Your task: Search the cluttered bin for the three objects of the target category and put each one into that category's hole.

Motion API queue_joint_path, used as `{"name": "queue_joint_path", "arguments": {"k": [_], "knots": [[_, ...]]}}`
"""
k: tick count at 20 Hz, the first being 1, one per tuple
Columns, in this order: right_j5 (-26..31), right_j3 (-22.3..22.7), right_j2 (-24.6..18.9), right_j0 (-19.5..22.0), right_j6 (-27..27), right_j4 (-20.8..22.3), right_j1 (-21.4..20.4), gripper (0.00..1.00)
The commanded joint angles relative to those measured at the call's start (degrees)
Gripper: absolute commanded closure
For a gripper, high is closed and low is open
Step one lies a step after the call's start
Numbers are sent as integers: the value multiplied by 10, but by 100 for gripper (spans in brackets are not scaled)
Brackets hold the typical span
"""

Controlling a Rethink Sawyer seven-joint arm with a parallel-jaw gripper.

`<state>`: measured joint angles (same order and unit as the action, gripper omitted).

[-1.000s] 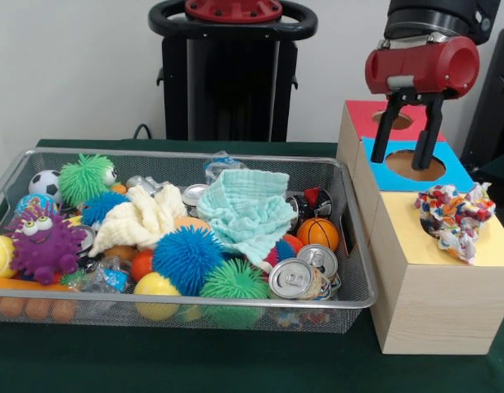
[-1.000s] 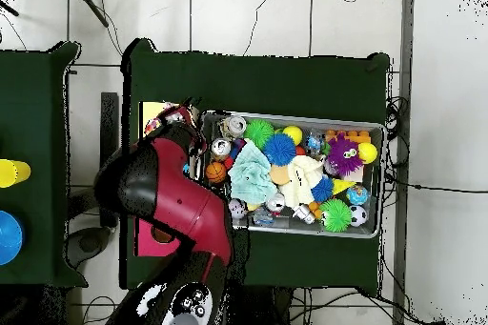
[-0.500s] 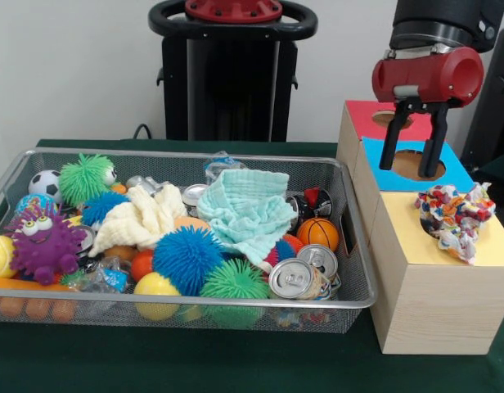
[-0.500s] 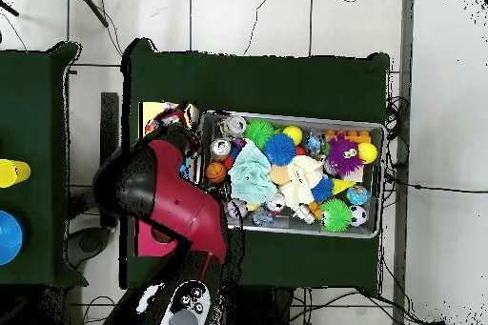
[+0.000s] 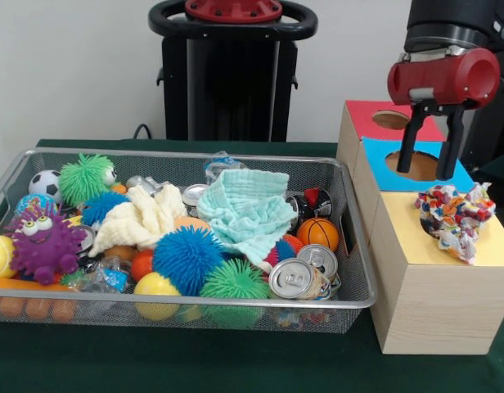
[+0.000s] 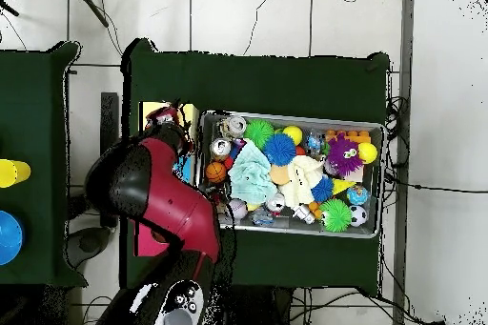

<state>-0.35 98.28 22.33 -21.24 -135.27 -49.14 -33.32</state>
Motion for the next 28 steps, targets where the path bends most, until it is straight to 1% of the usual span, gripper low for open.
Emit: {"name": "queue_joint_path", "arguments": {"k": [1, 4, 8, 14, 20, 21, 24, 25, 28], "knots": [[-17, 37, -58, -5, -174, -49, 25, 0], [-42, 48, -93, 18, -184, -41, 14, 0], [-74, 54, -115, 30, -204, -32, 12, 0], [-108, 62, -136, 45, -220, -11, 13, 0], [-115, 64, -145, 54, -217, -3, 13, 0], [-115, 63, -143, 51, -213, -6, 15, 100], [-93, 56, -127, 39, -189, -17, 21, 100], [-91, 56, -127, 40, -188, -18, 23, 100], [-67, 51, -113, 28, -182, -40, 29, 100]]}}
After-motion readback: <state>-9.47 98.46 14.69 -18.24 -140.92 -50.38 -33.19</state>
